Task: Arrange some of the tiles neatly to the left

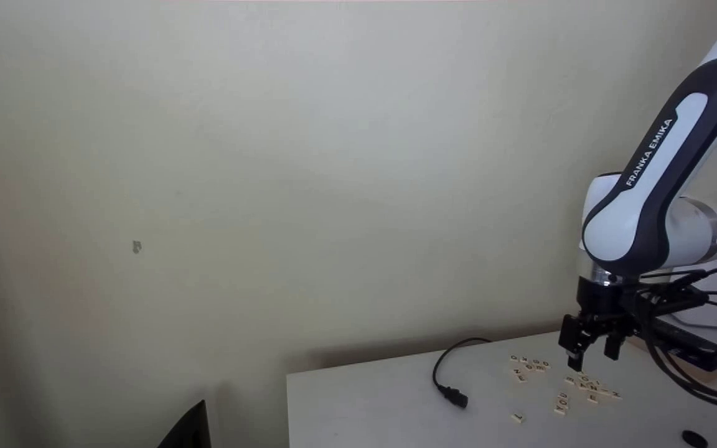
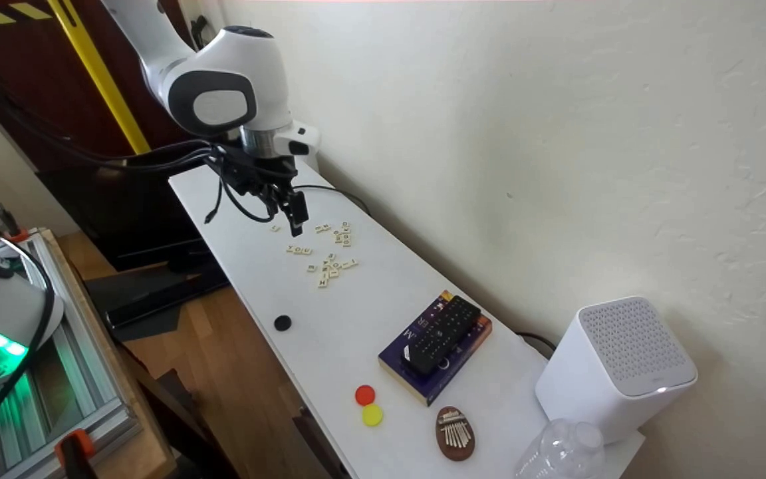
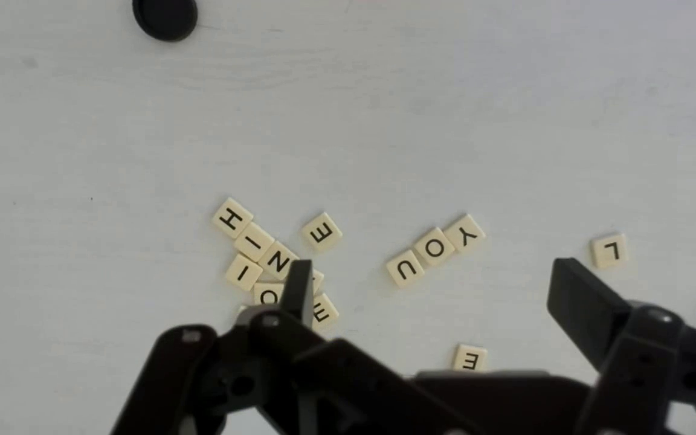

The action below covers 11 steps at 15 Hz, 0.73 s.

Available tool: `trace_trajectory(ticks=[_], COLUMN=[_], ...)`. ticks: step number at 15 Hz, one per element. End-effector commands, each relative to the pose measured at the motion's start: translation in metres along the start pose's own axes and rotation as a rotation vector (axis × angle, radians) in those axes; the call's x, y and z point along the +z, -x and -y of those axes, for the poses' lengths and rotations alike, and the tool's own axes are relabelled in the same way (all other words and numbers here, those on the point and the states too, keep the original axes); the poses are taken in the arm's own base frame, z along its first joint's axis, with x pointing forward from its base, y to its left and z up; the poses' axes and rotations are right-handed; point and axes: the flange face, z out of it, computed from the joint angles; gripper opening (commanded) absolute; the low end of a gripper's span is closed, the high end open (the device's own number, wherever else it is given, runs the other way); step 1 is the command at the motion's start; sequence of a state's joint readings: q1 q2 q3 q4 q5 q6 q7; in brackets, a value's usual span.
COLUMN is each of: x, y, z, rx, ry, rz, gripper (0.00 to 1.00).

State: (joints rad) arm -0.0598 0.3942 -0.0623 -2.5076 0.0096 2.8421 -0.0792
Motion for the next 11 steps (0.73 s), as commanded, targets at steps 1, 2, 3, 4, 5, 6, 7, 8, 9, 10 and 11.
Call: trace_trajectory(ticks=[1, 2, 3, 4, 5, 6, 7, 8, 9, 10, 11], x=[-0.0130, -0.0145, -0.0151, -0.0168, -0.0182, -0.0200, -0.0103, -0.0116, -0.0127, -0.0134, -0.0138], y=[0.0013, 0.0007, 0.0000, -0.0002, -0.0008, -0.0017, -0.0038, -0.0044, -0.0048, -0.0050, -0.0052], z=[0.0079, 0.0097, 0.0116, 0.0134, 0.0152, 0.0165, 0.0145, 0.0154, 0.0159, 0.0161, 0.0161], rx=[-0.069, -0.084, -0.098, -0.109, -0.119, -0.119, -0.105, -0.110, -0.111, -0.112, -0.112], ry=[0.036, 0.040, 0.045, 0.048, 0.052, 0.057, 0.036, 0.039, 0.040, 0.041, 0.041], rz=[0.011, 0.011, 0.010, 0.009, 0.005, -0.005, -0.003, -0.006, -0.008, -0.010, -0.010], gripper=[1.00, 1.00, 1.00, 1.00, 1.00, 1.00, 1.00, 1.00, 1.00, 1.00, 1.00])
